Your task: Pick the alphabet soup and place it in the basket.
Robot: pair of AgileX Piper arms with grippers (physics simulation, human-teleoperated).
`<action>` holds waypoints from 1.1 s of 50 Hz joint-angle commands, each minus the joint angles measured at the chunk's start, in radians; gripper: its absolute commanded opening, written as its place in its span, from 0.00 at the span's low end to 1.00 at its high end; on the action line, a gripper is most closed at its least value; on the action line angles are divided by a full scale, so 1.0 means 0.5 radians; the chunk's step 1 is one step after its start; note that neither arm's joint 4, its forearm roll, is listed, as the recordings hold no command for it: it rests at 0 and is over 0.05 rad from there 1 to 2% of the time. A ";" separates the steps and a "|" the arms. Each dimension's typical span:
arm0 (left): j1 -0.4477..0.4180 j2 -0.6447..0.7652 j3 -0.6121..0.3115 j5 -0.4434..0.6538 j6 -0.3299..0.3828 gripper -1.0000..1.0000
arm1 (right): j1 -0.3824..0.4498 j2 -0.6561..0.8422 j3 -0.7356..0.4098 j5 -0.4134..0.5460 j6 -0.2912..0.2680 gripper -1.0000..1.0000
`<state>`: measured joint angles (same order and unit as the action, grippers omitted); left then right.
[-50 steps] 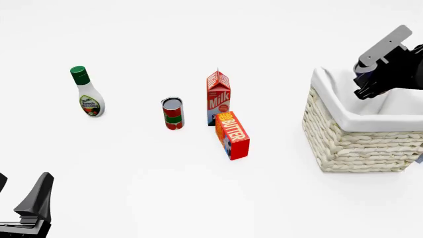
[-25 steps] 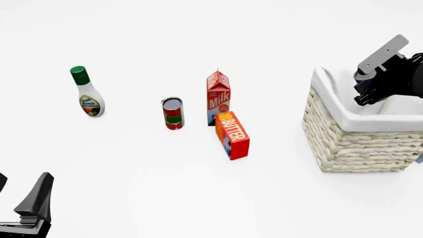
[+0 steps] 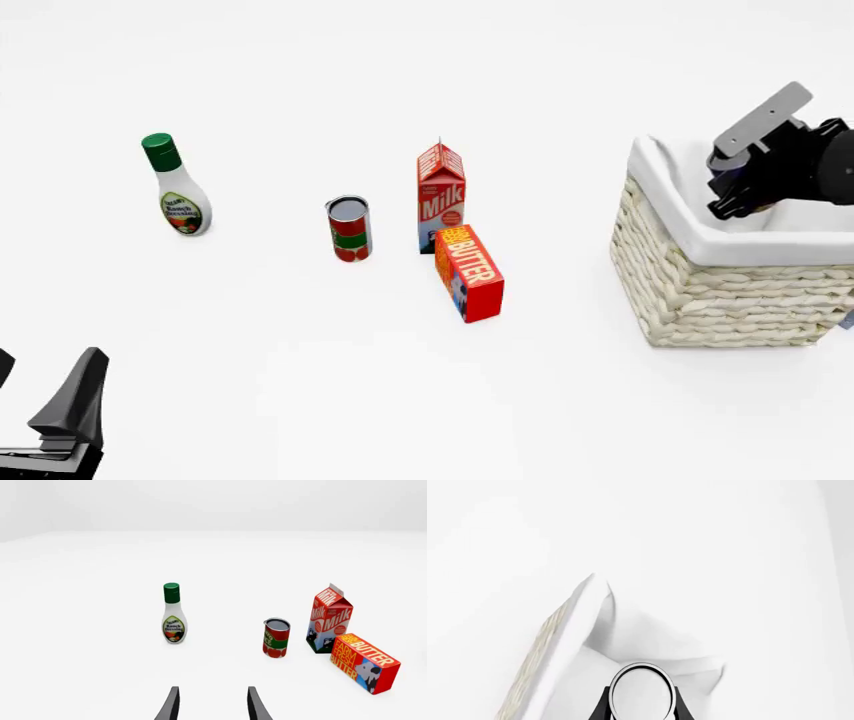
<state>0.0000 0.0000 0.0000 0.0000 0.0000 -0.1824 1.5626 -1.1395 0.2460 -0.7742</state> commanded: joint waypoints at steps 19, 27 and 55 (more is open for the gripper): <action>0.000 0.000 0.000 0.000 0.000 1.00 | -0.003 0.059 0.020 -0.069 0.059 0.00; 0.000 0.000 0.000 0.000 0.000 1.00 | -0.023 0.070 0.013 -0.075 0.051 0.00; 0.000 0.000 0.000 0.000 0.000 1.00 | -0.050 0.079 -0.022 -0.061 0.058 1.00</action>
<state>0.0000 0.0000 0.0000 0.0000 0.0000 -0.2034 1.6076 -1.1415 0.2163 -0.7516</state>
